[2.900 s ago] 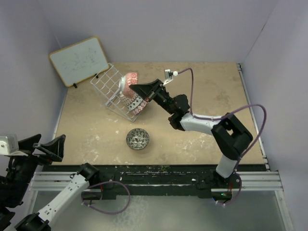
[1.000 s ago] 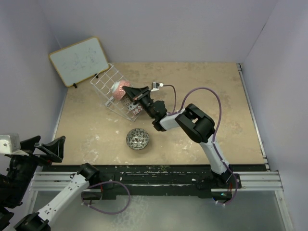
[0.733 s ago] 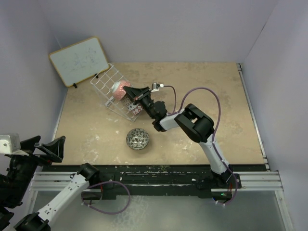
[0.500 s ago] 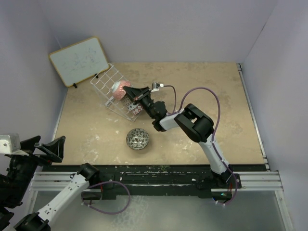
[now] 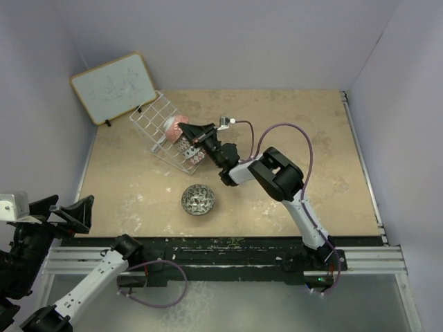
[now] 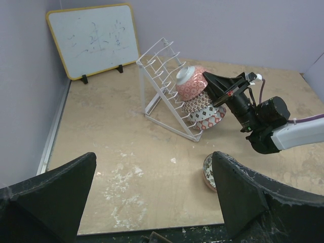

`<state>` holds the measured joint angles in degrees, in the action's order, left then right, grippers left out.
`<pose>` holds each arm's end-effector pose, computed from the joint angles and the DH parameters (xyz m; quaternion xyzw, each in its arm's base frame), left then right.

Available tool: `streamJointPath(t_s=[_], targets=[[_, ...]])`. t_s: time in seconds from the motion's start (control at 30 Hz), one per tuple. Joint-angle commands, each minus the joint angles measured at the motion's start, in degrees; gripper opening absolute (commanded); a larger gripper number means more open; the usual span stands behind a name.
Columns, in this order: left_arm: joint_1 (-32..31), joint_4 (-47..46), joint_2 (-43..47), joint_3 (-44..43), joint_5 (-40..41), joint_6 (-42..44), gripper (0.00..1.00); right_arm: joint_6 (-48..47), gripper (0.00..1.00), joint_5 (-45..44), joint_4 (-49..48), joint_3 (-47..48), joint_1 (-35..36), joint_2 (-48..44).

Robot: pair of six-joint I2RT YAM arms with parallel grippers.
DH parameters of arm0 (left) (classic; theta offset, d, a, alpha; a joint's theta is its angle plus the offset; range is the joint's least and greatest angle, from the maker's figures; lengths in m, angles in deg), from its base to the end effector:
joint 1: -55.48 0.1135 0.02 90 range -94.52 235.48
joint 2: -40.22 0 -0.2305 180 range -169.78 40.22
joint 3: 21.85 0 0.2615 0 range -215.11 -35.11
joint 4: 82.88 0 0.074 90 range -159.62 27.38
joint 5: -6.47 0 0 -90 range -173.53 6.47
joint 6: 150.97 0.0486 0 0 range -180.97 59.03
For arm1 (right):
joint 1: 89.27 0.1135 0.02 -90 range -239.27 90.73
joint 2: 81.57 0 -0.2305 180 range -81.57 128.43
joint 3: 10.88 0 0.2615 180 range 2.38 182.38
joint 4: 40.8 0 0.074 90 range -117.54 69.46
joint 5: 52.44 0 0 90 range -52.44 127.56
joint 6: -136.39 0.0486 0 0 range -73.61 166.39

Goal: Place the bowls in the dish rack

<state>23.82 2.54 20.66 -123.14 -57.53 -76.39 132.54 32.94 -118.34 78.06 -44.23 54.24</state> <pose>-0.0247 0.0403 0.4419 -0.0519 0.7254 -0.1157 0.6765 0.3344 0.3294 0.1458 0.2064 0.4507 0.7824 0.3769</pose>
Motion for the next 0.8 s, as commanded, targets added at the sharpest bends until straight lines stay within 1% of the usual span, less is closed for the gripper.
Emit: streamJointPath(t_s=[0.0, 0.17, 0.2, 0.3, 0.43, 0.57, 0.77], targets=[[-0.3, -1.3, -0.6, -0.5, 0.0, 0.4, 0.99, -1.5, 0.03, 1.5, -20.1, 3.4, 0.4, -0.6], [-0.3, -1.2, -0.6, -0.6, 0.0, 0.2, 0.99, -0.8, 0.16, 1.4, -20.0, 2.0, 0.3, -1.0], [-0.3, -1.2, -0.6, -0.5, 0.0, 0.3, 0.99, -0.5, 0.20, 1.3, -20.1, 1.7, 0.3, -1.1], [-0.3, -1.4, -0.7, -0.3, -0.2, 0.0, 0.99, 0.2, 0.27, 1.3, -20.0, 1.0, 0.4, -1.4], [-0.3, -1.7, -0.8, -0.2, -0.2, -0.1, 0.99, 0.6, 0.31, 0.9, -20.1, -0.9, 0.3, -2.5], [-0.3, -2.0, -0.8, 0.0, -0.3, -0.2, 0.99, 0.5, 0.37, 0.8, -20.1, -3.2, 0.3, -4.2], [-0.3, -2.9, -0.8, 0.7, -0.4, -0.4, 0.99, 2.1, 0.39, 0.4, -19.9, -5.6, 0.3, -5.4]])
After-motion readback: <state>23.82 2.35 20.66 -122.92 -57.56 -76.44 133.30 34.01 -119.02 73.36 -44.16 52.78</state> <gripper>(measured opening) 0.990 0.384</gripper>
